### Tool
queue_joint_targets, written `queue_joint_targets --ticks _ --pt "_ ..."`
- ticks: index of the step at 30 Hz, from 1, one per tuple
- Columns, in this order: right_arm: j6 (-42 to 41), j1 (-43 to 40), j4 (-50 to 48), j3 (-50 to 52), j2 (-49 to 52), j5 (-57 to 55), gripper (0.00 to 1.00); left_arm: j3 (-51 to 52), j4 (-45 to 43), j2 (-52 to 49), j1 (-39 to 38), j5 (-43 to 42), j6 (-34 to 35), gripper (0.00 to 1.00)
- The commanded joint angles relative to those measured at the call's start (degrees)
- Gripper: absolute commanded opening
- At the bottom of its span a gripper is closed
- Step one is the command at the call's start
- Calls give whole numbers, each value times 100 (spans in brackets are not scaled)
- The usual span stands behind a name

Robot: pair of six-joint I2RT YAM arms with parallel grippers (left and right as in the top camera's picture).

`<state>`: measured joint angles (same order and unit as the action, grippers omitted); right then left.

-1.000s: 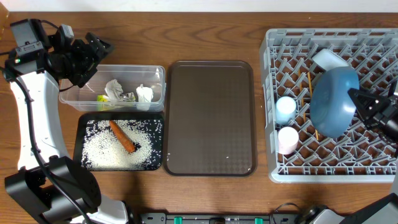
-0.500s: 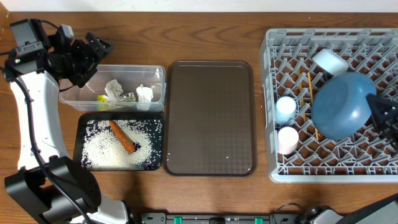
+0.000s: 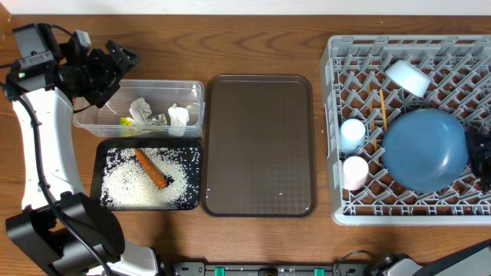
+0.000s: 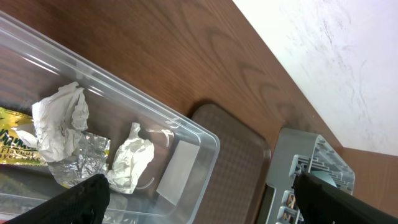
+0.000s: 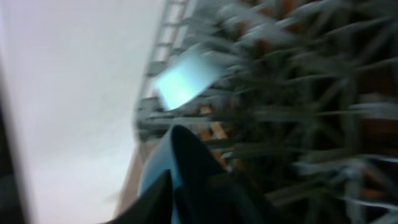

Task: Sort waste into correct bins and load items into the dishwasher rack
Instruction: 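Lower the blue plate into the rack with the right gripper, then open the right gripper and lift it off the blue plate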

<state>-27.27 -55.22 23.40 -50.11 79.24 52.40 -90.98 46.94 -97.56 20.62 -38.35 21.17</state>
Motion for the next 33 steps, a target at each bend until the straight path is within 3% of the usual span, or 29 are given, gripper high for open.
queue_joint_targets --ticks 1,3,6,9,15,17,24,33 --pt "219 -26 17 52 -17 -1010 35 39 17 -39 31 48 7 96" --pt "227 -26 -7 44 -17 -1235 36 39 17 -39 31 48 9 97" --pt "223 -24 -26 15 -17 -1602 49 39 17 -39 31 48 9 96" --pt "201 -20 -28 -26 -17 -1788 54 39 15 -39 31 48 9 96" --pt "219 181 -70 -190 -24 -1270 59 37 15 -39 31 48 9 96" --pt "474 407 -33 -328 -37 -1128 67 39 17 -39 31 48 9 96" --pt "1547 1777 1040 -1257 -98 -1628 67 39 15 -39 31 48 9 96" --pt "2186 4216 2323 -2382 -98 -4846 68 39 17 -39 31 48 9 96"
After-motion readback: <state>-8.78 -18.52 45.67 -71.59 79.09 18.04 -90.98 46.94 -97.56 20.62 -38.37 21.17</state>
